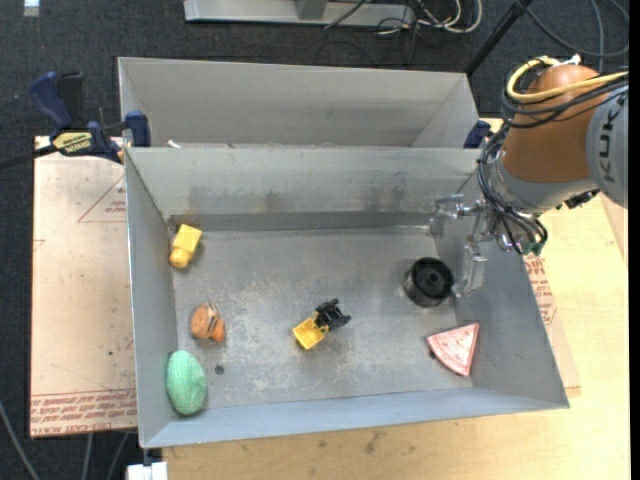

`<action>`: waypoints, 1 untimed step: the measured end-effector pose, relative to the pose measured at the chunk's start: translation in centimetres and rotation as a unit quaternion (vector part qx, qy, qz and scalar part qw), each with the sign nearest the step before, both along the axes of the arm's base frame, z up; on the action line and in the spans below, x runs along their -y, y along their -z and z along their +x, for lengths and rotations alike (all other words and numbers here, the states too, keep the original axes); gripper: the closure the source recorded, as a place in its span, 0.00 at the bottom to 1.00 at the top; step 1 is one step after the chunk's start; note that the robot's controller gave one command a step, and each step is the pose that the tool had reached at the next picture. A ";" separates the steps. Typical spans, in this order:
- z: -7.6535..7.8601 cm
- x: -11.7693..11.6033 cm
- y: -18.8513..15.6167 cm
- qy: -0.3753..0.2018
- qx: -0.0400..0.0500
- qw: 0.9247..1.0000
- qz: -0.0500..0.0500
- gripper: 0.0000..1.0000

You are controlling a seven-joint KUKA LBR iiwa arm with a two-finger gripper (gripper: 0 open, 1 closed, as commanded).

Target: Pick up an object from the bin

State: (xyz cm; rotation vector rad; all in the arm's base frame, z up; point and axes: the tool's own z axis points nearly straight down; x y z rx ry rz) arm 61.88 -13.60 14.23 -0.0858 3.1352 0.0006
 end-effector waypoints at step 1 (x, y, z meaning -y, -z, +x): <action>-0.3 0.7 6.0 0.044 0.000 0.999 0.000 0.00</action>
Offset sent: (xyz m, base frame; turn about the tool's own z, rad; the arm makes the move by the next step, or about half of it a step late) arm -0.0084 -0.0093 -0.0723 0.1075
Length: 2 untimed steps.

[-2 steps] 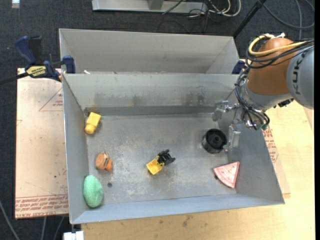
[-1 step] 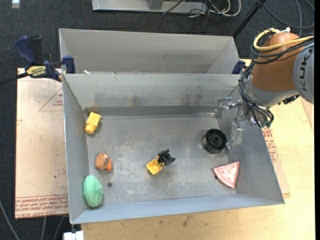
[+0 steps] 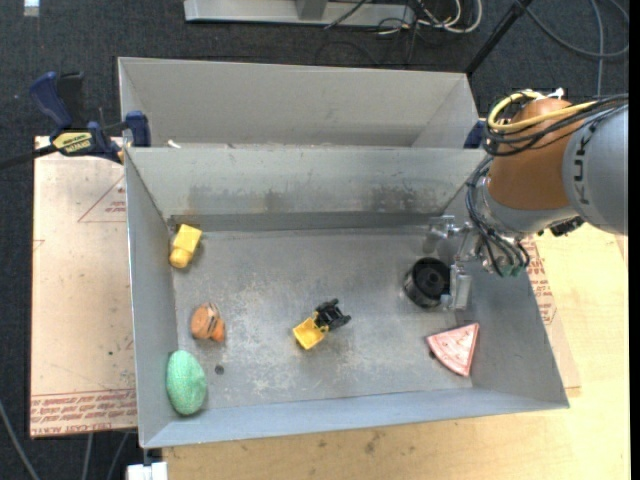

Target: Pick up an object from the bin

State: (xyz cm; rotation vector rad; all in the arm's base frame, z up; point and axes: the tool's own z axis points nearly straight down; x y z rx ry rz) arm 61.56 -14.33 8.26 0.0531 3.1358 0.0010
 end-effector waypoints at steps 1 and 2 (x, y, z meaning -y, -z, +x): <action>-0.4 0.1 1.2 0.008 -0.001 1.000 0.000 1.00; -0.4 0.1 1.2 0.008 -0.001 1.000 0.000 1.00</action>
Offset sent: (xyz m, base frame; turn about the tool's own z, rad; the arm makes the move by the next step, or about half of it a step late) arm 0.0000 0.0000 0.0000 0.0000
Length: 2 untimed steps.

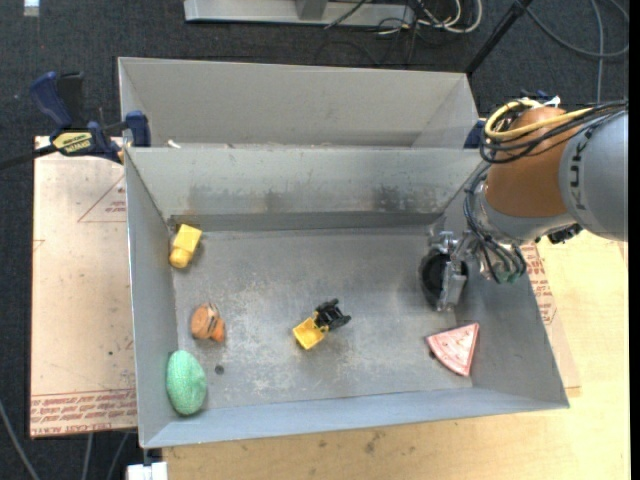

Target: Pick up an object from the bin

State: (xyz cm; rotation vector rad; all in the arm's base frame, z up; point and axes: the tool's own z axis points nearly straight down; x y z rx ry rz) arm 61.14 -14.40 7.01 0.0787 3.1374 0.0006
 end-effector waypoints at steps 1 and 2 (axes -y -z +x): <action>-0.1 0.0 -0.3 0.000 -0.002 1.000 0.001 1.00; -0.4 -0.1 -2.2 0.000 -0.006 1.000 0.002 1.00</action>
Offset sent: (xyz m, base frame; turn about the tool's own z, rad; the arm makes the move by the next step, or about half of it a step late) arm -0.0001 -0.0001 0.0138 0.0000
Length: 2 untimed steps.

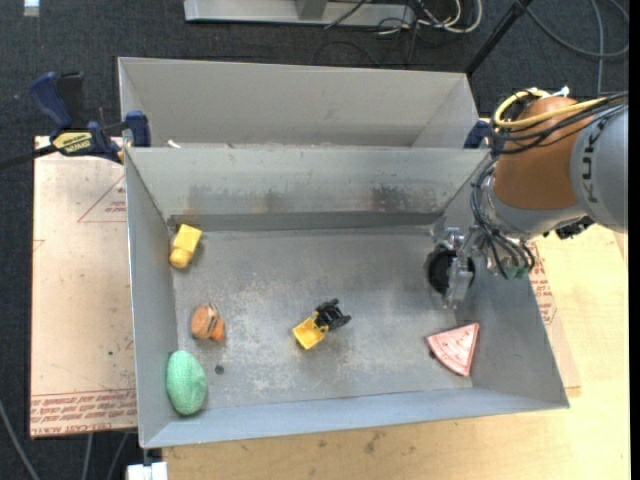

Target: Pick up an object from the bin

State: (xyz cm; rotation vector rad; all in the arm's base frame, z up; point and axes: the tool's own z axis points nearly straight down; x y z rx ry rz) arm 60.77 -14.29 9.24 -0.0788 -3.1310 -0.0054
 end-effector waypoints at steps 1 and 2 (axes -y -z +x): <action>0.2 0.1 -2.3 0.000 0.004 1.000 -0.001 1.00; 0.4 0.1 -4.0 0.000 0.007 1.000 -0.002 1.00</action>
Offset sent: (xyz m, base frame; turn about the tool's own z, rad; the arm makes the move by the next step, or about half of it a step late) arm 0.0000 0.0000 0.0189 0.0000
